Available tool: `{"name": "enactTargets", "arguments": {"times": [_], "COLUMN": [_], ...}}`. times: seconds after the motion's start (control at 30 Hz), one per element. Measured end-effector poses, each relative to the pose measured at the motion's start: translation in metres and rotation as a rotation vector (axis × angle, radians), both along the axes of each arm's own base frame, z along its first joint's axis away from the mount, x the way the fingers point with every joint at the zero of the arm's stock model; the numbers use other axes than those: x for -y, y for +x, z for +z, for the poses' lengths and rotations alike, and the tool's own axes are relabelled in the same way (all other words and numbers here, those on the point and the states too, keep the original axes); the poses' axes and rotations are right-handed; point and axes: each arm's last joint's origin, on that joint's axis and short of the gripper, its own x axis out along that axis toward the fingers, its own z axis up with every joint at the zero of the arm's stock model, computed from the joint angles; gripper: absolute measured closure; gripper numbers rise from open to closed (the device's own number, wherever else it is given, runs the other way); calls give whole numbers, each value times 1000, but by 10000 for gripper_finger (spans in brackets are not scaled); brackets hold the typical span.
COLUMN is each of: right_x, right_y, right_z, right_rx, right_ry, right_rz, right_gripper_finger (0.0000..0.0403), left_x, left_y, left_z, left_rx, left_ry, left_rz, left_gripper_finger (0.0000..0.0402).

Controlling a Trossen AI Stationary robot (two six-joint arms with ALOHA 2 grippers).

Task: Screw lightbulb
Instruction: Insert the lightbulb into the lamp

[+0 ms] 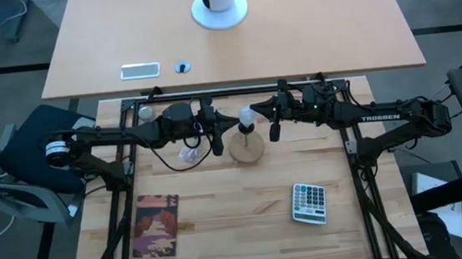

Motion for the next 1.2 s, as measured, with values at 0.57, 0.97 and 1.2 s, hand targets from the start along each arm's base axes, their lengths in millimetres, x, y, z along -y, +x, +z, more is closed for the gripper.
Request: {"name": "enactTargets", "arguments": {"times": [0.57, 0.97, 1.2], "right_x": [-2, -2, -2], "right_y": [0, -1, -1], "right_z": [2, 2, 2], "right_rx": [10, 13, 18], "right_ry": [-2, 6, 22], "right_rz": [14, 14, 12], "right_gripper_finger": [403, 403, 403], "left_x": [-2, -2, -3], "left_y": [0, 0, 0], "left_z": [1, 1, 2], "left_rx": [5, 11, 23], "left_ry": [6, 7, 23], "left_rz": [52, 63, 86], "left_gripper_finger": [401, 401, 401]}}
